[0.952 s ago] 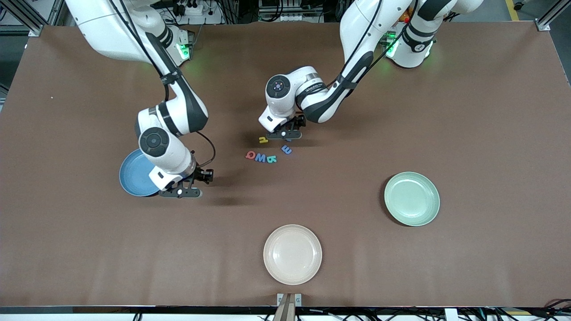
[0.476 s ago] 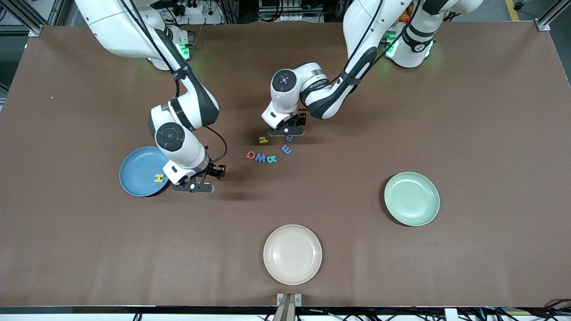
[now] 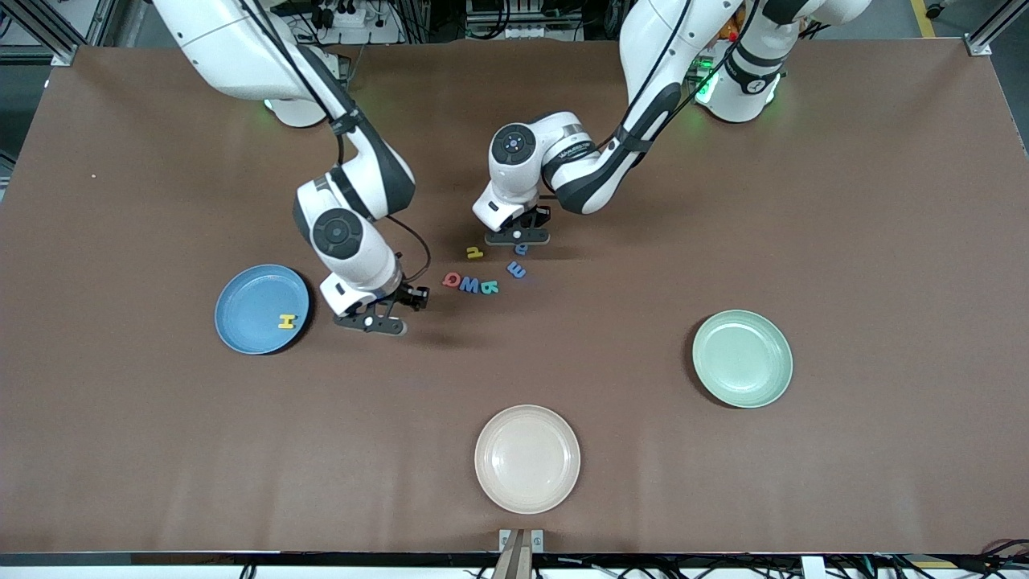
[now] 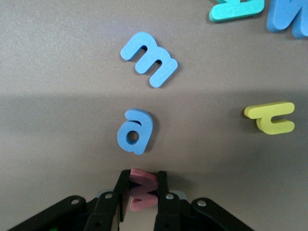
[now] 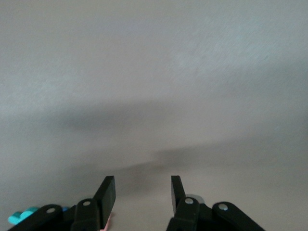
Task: Sort uppercase to blue plate, lowercase to green plate
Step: 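Carry the pink w onto the green plate and open the left gripper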
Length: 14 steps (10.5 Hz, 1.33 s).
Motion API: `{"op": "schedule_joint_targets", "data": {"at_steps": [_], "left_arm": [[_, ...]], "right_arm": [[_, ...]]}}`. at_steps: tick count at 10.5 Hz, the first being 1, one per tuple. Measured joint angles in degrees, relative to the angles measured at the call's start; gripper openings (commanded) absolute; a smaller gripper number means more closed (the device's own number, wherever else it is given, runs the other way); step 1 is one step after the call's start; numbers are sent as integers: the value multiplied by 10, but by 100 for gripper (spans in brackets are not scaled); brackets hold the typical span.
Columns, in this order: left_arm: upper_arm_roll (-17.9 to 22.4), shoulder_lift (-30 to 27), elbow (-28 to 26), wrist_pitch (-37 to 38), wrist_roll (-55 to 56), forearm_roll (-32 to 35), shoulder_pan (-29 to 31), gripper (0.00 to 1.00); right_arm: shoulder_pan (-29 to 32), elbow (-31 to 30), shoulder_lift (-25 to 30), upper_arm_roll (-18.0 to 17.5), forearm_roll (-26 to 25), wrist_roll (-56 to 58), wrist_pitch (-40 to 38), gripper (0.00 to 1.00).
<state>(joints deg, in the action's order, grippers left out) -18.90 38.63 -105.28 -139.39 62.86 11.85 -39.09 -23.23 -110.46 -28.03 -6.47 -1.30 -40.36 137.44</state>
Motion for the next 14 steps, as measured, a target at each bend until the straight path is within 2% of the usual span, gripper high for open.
{"op": "schedule_joint_targets", "data": {"at_steps": [3, 6, 9, 14], "left_arm": [[4, -15, 2, 1, 2, 0, 17, 0], [3, -99, 5, 75, -68, 3, 96, 0], [4, -163, 1, 138, -210, 2, 207, 0], [6, -153, -2, 141, -538, 1, 423, 0]], "right_arm": [[-30, -9, -10, -5, 0, -60, 15, 55], [-35, -55, -19, -17, 0, -95, 98, 55], [-35, -61, -25, -21, 0, -113, 109, 55], [-35, -63, -29, -21, 0, -144, 127, 55]]}}
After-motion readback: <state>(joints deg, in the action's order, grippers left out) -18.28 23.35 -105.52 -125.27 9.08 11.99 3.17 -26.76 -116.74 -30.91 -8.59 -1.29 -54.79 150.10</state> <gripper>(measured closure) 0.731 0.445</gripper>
